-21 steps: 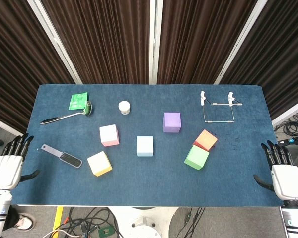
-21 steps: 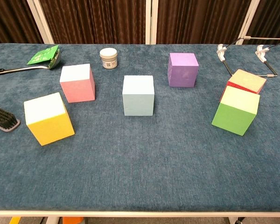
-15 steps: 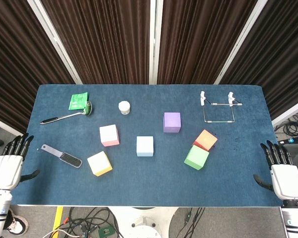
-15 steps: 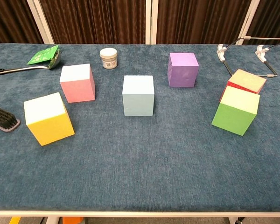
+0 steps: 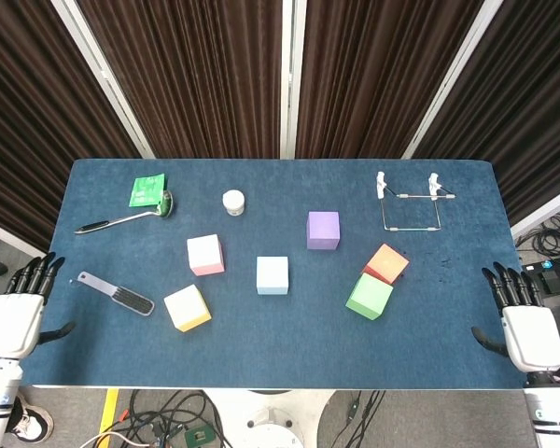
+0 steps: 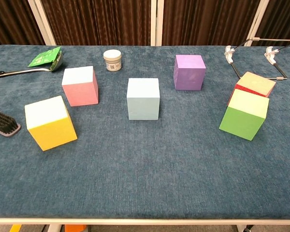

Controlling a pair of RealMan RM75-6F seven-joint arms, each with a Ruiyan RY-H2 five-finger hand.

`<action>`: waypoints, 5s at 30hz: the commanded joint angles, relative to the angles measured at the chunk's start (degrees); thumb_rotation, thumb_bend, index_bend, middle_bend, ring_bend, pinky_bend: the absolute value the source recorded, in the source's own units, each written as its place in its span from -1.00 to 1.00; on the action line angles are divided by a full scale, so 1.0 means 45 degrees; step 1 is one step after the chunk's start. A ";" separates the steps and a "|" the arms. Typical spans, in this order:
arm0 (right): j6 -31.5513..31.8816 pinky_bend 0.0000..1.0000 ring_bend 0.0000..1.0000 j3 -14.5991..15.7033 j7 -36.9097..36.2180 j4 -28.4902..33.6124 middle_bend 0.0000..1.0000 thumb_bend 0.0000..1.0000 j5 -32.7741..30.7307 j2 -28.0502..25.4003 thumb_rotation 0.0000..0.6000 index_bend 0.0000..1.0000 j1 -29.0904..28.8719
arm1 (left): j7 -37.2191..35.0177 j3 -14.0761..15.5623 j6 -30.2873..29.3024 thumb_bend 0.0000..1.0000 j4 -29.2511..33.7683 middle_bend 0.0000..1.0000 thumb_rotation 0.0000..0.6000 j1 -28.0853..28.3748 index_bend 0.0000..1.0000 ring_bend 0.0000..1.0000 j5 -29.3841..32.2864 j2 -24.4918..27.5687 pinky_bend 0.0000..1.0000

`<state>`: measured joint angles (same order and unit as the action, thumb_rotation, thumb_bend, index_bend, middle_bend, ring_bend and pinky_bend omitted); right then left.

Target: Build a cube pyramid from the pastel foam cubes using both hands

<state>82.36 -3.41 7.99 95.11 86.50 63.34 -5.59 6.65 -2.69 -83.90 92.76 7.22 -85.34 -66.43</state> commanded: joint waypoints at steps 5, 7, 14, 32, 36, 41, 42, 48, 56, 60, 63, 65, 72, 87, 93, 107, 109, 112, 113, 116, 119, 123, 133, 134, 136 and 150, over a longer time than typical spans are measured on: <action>-0.0983 -1.00 -1.00 0.0099 0.0536 -0.0177 -0.96 -0.75 0.0468 -0.0027 1.00 -1.00 -0.0753 | -0.0190 0.0026 -0.0029 -1.00 -0.0170 -0.94 1.00 0.0001 -0.89 -0.97 -0.0085 -0.0068 -0.71; -0.1388 -1.00 -1.00 0.0083 0.0733 -0.0243 -0.95 -0.74 0.0706 -0.0002 1.00 -1.00 -0.1131 | -0.0179 0.0015 0.0012 -1.00 -0.0175 -0.94 1.00 0.0022 -0.89 -0.97 -0.0058 -0.0052 -0.71; -0.3164 -1.00 -1.00 -0.0057 0.1944 -0.0082 -0.91 -0.72 0.1234 -0.0160 1.00 -1.00 -0.2621 | 0.0010 0.0028 0.0095 -1.00 -0.0099 -0.94 1.00 0.0038 -0.89 -0.97 0.0019 -0.0054 -0.71; -0.7394 -1.00 -1.00 -0.2057 0.2604 -0.0181 -0.91 -0.73 -0.1744 0.0743 1.00 -1.00 -0.6521 | -0.0089 -0.0099 0.0301 -1.00 -0.0121 -0.94 1.00 0.0190 -0.89 -0.97 0.0201 -0.0031 -0.71; -0.8444 -1.00 -1.00 -0.2560 0.3153 -0.1061 -0.91 -0.78 -0.3499 0.1749 1.00 -1.00 -0.7678 | -0.0285 -0.0083 0.0319 -1.00 -0.0304 -0.94 1.00 0.0157 -0.89 -0.97 0.0273 -0.0085 -0.71; -0.9406 -1.00 -1.00 -0.2868 0.3847 -0.2446 -0.90 -0.80 -0.5570 0.2991 1.00 -1.00 -0.9035 | -0.0580 -0.0048 0.0333 -1.00 -0.0507 -0.94 1.00 0.0088 -0.89 -0.97 0.0349 -0.0057 -0.71; -0.9592 -1.00 -1.00 -0.2874 0.3938 -0.2721 -0.89 -0.80 -0.5937 0.3179 1.00 -1.00 -0.9262 | -0.0629 -0.0047 0.0333 -1.00 -0.0535 -0.94 1.00 0.0079 -0.89 -0.97 0.0357 -0.0037 -0.71; -1.0243 -1.00 -1.00 -0.2793 0.4252 -0.4079 -0.87 -0.80 -0.7697 0.4274 1.00 -1.00 -1.0496 | -0.0864 -0.0035 0.0335 -1.00 -0.0720 -0.94 1.00 0.0089 -0.89 -0.97 0.0277 0.0054 -0.71; -1.0160 -1.00 -1.00 -0.2723 0.3884 -0.5187 -0.81 -0.80 -0.8960 0.5337 1.00 -1.00 -1.1219 | -0.1088 -0.0033 0.0574 -1.00 -0.0942 -0.94 1.00 0.0201 -0.89 -0.97 0.0311 0.0051 -0.71; -0.9956 -1.00 -1.00 -0.2528 0.3949 -0.5613 -0.63 -0.76 -0.9220 0.5667 1.00 -1.00 -1.1467 | -0.1174 -0.0017 0.0624 -1.00 -0.1073 -0.94 1.00 0.0213 -0.89 -0.97 0.0327 -0.0014 -0.71; -0.9664 -1.00 -1.00 -0.2403 0.3911 -0.5831 -0.46 -0.70 -0.9093 0.5873 1.00 -1.00 -1.1512 | -0.1219 -0.0015 0.0655 -1.00 -0.1137 -0.94 1.00 0.0215 -0.89 -0.97 0.0359 -0.0037 -0.71; -0.9630 -1.00 -1.00 -0.2310 0.3881 -0.5933 -0.43 -0.67 -0.9045 0.5968 1.00 -1.00 -1.1540 | -0.1233 -0.0010 0.0684 -1.00 -0.1185 -0.94 1.00 0.0216 -0.89 -0.97 0.0390 -0.0071 -0.71; -0.9302 -1.00 -1.00 -0.2140 0.3553 -0.6326 -0.29 -0.58 -0.8623 0.6297 1.00 -1.00 -1.1544 | -0.1182 0.0004 0.0694 -1.00 -0.1241 -0.94 1.00 0.0213 -0.89 -0.97 0.0418 -0.0186 -0.71; -0.8507 -1.00 -1.00 -0.1884 0.2232 -0.2529 -0.18 -0.54 -0.6887 0.3872 1.00 -1.00 -1.0531 | -0.0997 0.0028 0.0975 -1.00 -0.1083 -0.94 1.00 0.0430 -0.89 -0.97 0.0329 -0.0233 -0.71; -0.8197 -1.00 -0.99 -0.1563 0.2328 -0.1347 -0.11 -0.54 -0.6634 0.3631 1.00 -1.00 -1.0318 | -0.0914 0.0016 0.0891 -1.00 -0.0989 -0.94 1.00 0.0452 -0.89 -0.97 0.0253 -0.0184 -0.71; -0.6984 -1.00 -0.91 -0.0988 0.3781 -0.0420 0.00 -0.57 -0.6530 0.4252 1.00 -1.00 -1.0105 | -0.1104 0.0055 0.0761 -1.00 -0.0967 -0.94 1.00 0.0401 -0.89 -0.97 0.0170 -0.0060 -0.71; -0.6876 -1.00 -0.91 -0.0988 0.3951 -0.0284 0.00 -0.57 -0.6616 0.4290 1.00 -1.00 -1.0113 | -0.1161 0.0060 0.0742 -1.00 -0.0994 -0.94 1.00 0.0398 -0.89 -0.97 0.0147 -0.0067 -0.71; -0.6719 -1.00 -0.91 -0.0969 0.4249 -0.0199 0.00 -0.57 -0.6716 0.4352 1.00 -1.00 -1.0139 | -0.1257 0.0067 0.0717 -1.00 -0.1033 -0.94 1.00 0.0387 -0.89 -0.97 0.0126 -0.0048 -0.71; -0.6679 -1.00 -0.91 -0.0964 0.4325 -0.0184 0.00 -0.57 -0.6758 0.4371 1.00 -1.00 -1.0144 | -0.1285 0.0075 0.0699 -1.00 -0.1041 -0.94 1.00 0.0375 -0.89 -0.97 0.0117 -0.0038 -0.71; -0.6597 -1.00 -0.91 -0.0958 0.4548 -0.0172 0.01 -0.57 -0.6938 0.4438 1.00 -1.00 -1.0171 | -0.1366 0.0098 0.0627 -1.00 -0.1079 -0.94 1.00 0.0319 -0.89 -0.97 0.0101 0.0008 -0.71; -0.6487 -1.00 -0.91 -0.0970 0.4755 -0.0212 0.01 -0.57 -0.7183 0.4568 1.00 -1.00 -1.0191 | -0.1485 0.0117 0.0575 -1.00 -0.1126 -0.94 1.00 0.0261 -0.89 -0.97 0.0115 0.0022 -0.71; -0.6147 -1.00 -0.88 -0.1043 0.5013 -0.0131 0.03 -0.56 -0.7629 0.4842 1.00 -1.00 -1.0152 | -0.1627 0.0139 0.0595 -1.00 -0.1264 -0.94 1.00 0.0260 -0.89 -0.97 0.0087 -0.0041 -0.71; -0.5574 -1.00 -0.88 -0.1087 0.5953 0.0311 0.03 -0.56 -0.8741 0.5134 1.00 -1.00 -1.0211 | -0.1870 0.0161 0.0548 -1.00 -0.1438 -0.94 1.00 0.0275 -0.89 -0.97 -0.0051 -0.0061 -0.71; -0.5546 -1.00 -0.88 -0.1102 0.6029 0.0346 0.03 -0.56 -0.8891 0.5144 1.00 -1.00 -1.0227 | -0.1889 0.0168 0.0538 -1.00 -0.1447 -0.94 1.00 0.0263 -0.89 -0.97 -0.0052 -0.0056 -0.71; -0.5498 -1.00 -0.88 -0.1121 0.6118 0.0397 0.03 -0.56 -0.9059 0.5172 1.00 -1.00 -1.0249 | -0.1921 0.0177 0.0535 -1.00 -0.1460 -0.94 1.00 0.0252 -0.89 -0.97 -0.0052 -0.0059 -0.71; -0.5174 -1.00 -0.86 -0.1294 0.6633 0.0592 0.04 -0.56 -1.0172 0.5406 1.00 -1.00 -1.0526 | -0.2082 0.0191 0.0505 -1.00 -0.1646 -0.94 1.00 0.0235 -0.89 -0.97 -0.0088 -0.0169 -0.72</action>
<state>58.83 -9.24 37.56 97.83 41.00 87.41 -52.83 -2.71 -1.84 -81.60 85.38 8.30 -85.74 -67.16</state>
